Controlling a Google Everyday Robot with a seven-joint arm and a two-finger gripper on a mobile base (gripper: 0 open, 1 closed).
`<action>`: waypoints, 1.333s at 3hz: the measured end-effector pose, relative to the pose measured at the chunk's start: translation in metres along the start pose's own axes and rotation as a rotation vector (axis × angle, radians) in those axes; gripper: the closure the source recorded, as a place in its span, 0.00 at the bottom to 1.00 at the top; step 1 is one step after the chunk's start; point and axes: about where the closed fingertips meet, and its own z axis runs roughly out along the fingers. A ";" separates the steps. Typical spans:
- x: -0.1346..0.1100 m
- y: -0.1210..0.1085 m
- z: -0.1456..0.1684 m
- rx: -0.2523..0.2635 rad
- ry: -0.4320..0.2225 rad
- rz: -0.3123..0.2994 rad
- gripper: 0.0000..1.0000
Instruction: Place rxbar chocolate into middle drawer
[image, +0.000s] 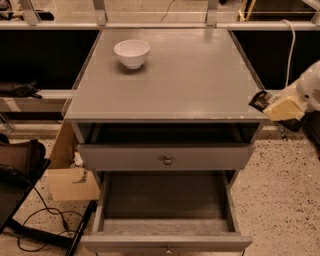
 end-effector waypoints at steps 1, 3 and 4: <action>0.072 0.032 0.022 -0.073 -0.017 0.027 1.00; 0.136 0.106 0.150 -0.307 -0.195 0.126 1.00; 0.144 0.116 0.198 -0.350 -0.223 0.179 1.00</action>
Offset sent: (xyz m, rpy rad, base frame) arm -0.0805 0.0309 -0.2836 0.5060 0.1283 0.1585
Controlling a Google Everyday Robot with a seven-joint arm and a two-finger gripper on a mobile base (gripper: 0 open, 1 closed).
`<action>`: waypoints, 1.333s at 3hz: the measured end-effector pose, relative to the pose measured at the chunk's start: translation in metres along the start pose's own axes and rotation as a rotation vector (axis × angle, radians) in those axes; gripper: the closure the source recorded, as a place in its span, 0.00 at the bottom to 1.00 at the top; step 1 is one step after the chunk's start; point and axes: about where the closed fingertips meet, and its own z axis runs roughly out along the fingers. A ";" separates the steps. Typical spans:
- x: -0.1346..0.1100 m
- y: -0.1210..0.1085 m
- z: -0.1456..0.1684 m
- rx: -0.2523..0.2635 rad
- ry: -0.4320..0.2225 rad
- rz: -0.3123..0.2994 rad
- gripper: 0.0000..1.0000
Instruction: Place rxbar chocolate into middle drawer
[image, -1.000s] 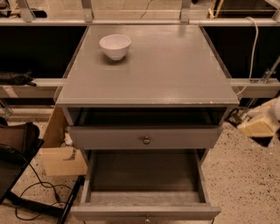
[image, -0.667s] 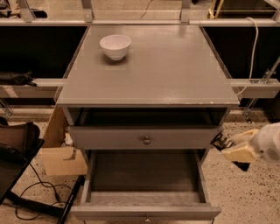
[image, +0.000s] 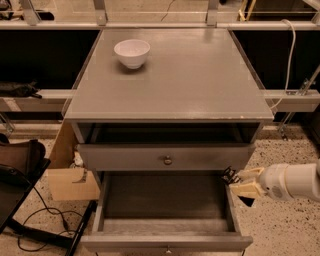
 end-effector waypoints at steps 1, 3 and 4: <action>0.005 0.000 0.005 -0.008 0.000 0.009 1.00; 0.035 0.031 0.109 -0.112 0.085 -0.103 1.00; 0.049 0.053 0.170 -0.146 0.093 -0.152 1.00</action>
Offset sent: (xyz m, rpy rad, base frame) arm 0.0166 0.0493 -0.0704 -0.0390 0.0475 0.1391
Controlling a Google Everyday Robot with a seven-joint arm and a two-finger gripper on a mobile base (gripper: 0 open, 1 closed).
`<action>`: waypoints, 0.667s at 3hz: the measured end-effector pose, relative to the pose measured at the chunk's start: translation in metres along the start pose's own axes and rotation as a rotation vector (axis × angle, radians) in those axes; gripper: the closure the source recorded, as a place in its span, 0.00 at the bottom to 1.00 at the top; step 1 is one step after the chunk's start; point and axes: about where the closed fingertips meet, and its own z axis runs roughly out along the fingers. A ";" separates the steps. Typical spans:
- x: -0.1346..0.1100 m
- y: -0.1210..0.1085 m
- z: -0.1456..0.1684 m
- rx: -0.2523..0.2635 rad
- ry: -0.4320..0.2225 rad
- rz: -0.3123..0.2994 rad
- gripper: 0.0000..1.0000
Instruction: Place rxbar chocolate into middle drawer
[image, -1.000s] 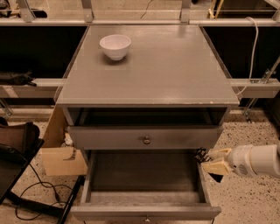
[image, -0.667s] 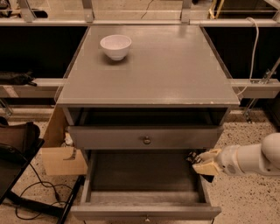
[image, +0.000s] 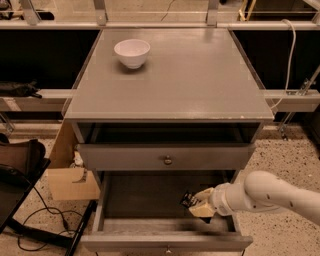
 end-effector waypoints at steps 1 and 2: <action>-0.005 0.004 0.044 -0.019 0.002 -0.030 1.00; -0.007 0.004 0.080 -0.054 0.001 -0.037 0.96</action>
Offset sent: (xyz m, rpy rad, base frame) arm 0.0350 0.0765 -0.0821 0.0291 0.0222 0.0867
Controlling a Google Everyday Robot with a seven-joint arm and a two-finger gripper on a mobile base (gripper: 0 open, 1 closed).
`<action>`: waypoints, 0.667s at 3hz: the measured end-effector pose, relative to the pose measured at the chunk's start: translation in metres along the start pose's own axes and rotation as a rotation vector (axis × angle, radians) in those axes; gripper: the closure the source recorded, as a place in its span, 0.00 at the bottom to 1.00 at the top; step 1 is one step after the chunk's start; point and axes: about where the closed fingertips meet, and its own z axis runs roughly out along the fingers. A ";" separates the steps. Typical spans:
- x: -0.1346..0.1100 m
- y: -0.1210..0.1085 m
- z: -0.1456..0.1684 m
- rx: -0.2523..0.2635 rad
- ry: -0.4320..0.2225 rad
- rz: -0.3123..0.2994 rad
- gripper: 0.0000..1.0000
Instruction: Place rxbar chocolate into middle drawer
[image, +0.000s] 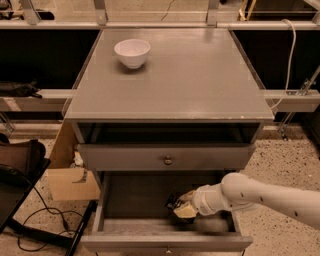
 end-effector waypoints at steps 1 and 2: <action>0.000 0.000 0.000 0.000 0.000 0.000 0.73; 0.000 0.000 0.000 0.000 0.000 0.000 0.42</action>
Offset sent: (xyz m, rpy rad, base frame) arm 0.0000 0.0000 0.0000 0.0000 0.0000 0.0000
